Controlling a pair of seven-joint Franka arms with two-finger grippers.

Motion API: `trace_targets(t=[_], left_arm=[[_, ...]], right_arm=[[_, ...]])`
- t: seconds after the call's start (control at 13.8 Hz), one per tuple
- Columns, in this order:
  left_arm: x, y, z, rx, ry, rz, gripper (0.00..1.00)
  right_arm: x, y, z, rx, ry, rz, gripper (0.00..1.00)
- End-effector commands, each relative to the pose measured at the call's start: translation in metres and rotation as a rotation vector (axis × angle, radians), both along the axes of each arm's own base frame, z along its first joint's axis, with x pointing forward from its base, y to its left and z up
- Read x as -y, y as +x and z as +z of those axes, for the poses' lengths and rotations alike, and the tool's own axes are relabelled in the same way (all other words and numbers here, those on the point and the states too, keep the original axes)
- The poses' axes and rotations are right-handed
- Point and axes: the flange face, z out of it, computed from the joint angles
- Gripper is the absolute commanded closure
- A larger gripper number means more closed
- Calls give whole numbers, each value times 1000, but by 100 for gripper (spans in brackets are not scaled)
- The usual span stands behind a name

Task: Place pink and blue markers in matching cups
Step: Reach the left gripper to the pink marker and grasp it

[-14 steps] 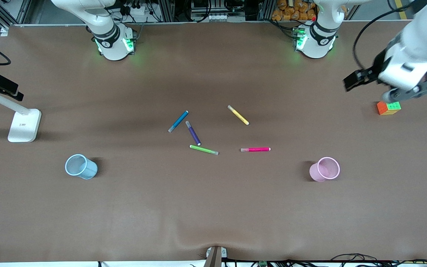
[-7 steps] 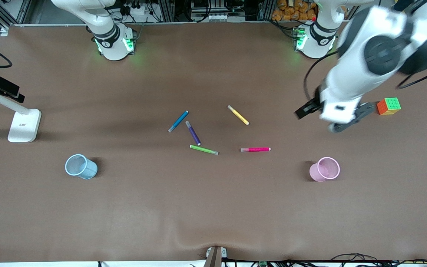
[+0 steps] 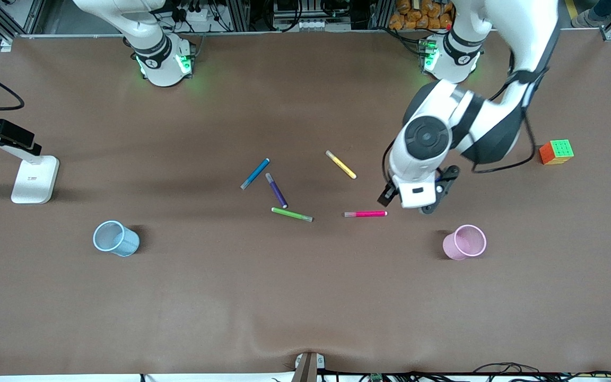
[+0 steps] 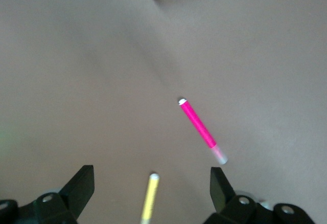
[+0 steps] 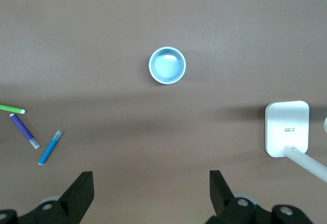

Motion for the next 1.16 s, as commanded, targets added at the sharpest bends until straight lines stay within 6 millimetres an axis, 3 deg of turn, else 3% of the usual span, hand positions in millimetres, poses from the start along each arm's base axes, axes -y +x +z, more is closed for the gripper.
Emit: trace_targets(t=[0.0,0.22,0.58,0.65,1.09], left_arm=[[24,4,-35,57,54,139,0],[41,6,-69,83,40,281,0],[56,5,-103,109,11,455,0],[57,5,-110,113,9,488,0],[77,-8,-148,155,38,508,0]], right_arm=[[4,5,2,4,10,-7,0],[3,8,-4,-7,10,-6,0],[5,29,-51,-91,-7,-6,0],[6,29,-52,-91,-10,-6,0],[10,39,-80,-138,-7,-16,0]])
